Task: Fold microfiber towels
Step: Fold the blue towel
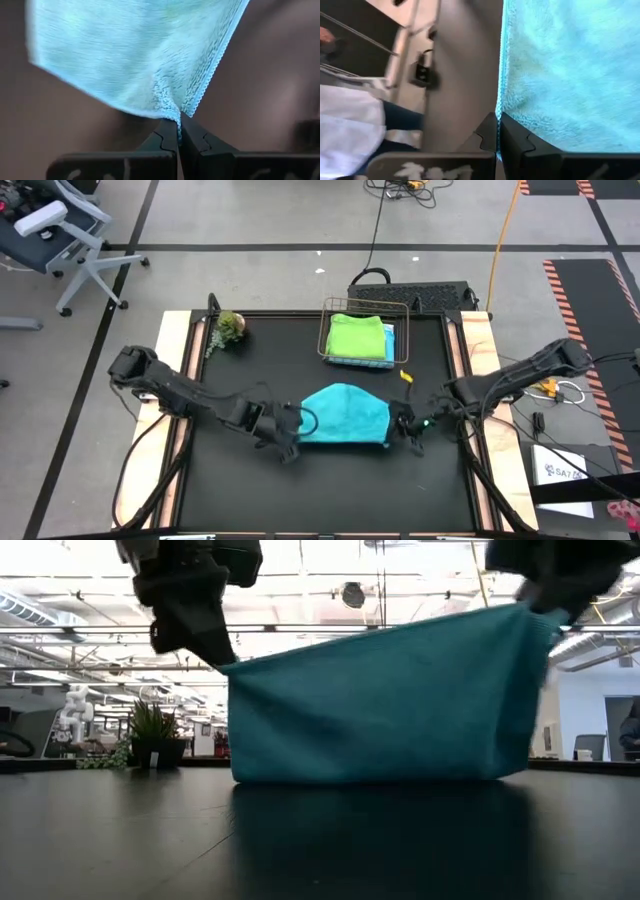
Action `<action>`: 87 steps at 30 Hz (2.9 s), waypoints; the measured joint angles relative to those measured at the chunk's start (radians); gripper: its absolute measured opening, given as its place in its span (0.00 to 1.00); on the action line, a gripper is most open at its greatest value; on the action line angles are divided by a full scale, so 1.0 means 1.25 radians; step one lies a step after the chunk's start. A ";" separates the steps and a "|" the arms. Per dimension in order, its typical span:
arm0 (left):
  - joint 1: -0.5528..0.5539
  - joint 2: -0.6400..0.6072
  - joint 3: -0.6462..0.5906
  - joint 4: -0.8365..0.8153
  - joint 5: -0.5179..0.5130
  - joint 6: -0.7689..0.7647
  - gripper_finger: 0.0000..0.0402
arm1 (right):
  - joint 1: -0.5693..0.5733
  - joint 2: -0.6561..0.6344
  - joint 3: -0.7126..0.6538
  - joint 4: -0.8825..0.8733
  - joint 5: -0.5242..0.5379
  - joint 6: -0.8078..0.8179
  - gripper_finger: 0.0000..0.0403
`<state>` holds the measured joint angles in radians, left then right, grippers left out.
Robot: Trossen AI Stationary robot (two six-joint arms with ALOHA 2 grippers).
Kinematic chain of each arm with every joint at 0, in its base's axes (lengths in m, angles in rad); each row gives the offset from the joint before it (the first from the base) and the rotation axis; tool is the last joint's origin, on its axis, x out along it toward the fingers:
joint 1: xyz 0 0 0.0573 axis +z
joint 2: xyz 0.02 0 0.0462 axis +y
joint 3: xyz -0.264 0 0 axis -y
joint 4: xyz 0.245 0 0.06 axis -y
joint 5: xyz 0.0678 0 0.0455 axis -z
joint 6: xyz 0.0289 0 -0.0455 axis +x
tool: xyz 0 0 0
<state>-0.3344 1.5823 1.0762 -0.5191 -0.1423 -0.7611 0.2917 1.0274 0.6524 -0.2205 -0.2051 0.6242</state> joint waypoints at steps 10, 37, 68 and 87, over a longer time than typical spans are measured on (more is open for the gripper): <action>-0.069 0.003 -0.131 0.285 -0.012 -0.133 0.00 | 0.122 0.062 -0.174 0.296 0.029 0.211 0.00; -0.031 0.003 -0.132 0.286 -0.305 -0.119 0.27 | 0.085 0.069 -0.180 0.317 0.212 0.137 0.15; -0.065 0.267 -0.130 0.574 0.010 -0.187 0.01 | 0.100 0.335 -0.176 0.327 0.235 0.209 0.00; -0.080 0.264 -0.127 0.608 -0.018 -0.194 0.01 | 0.076 0.258 -0.181 0.275 0.205 0.102 0.00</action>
<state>-0.4341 1.9121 0.9176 0.2408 -0.1648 -1.0042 0.3861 1.3499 0.4259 0.1231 0.0505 0.7517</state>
